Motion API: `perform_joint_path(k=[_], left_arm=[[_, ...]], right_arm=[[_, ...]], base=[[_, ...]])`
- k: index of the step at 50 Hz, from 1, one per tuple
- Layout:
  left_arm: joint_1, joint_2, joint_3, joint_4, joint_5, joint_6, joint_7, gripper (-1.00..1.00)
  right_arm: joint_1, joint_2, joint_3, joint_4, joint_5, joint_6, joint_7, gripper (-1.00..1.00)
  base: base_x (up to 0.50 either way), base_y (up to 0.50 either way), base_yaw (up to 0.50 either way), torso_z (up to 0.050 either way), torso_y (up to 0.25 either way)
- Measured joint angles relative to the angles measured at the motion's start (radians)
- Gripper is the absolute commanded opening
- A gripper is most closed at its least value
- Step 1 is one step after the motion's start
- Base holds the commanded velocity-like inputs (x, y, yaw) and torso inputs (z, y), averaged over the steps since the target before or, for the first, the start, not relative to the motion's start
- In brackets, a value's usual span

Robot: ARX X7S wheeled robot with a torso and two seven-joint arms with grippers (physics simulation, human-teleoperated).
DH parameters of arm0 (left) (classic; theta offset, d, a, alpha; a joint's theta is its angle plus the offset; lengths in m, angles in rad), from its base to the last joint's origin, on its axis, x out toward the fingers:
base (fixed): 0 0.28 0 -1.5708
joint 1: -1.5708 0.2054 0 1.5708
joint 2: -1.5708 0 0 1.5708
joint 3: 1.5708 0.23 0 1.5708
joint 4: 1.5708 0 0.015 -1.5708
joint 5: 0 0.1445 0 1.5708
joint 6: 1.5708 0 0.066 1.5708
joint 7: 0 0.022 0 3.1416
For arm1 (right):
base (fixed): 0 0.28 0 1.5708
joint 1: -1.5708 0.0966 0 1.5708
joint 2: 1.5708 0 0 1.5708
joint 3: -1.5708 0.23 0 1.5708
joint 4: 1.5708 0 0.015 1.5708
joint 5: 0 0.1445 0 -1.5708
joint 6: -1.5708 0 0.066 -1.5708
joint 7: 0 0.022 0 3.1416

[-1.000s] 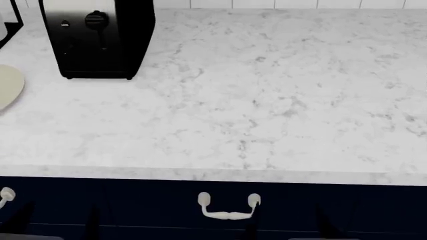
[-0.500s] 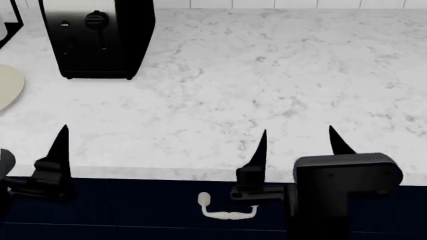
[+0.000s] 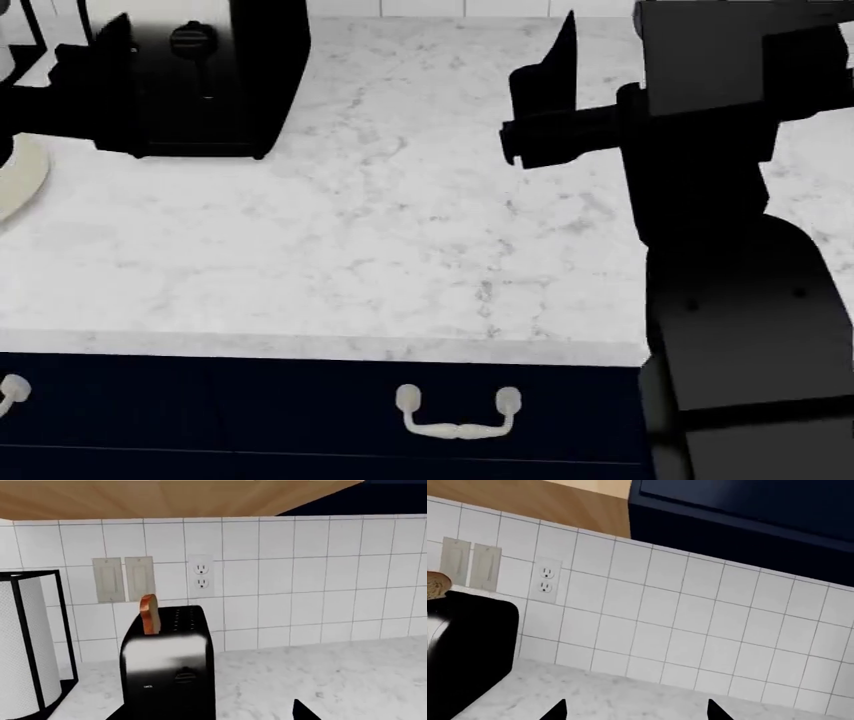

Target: Place the toasted item on a plate.

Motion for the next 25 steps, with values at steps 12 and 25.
perform_joint_path(k=[12,25], left_arm=[[-0.168,0.013,0.017,-0.13,0.01,-0.049,-0.021,1.0],[-0.214,0.004,0.001,-0.111,-0.003,-0.113,-0.04,1.0]], right_arm=[[0.166,0.004,-0.004,0.085,0.005,0.081,-0.014,1.0],[0.232,-0.003,-0.014,0.095,0.016,0.132,-0.016,1.0]], base=[[0.0,0.19,0.0,0.0,0.0],[0.0,0.5,0.0,0.0,0.0]])
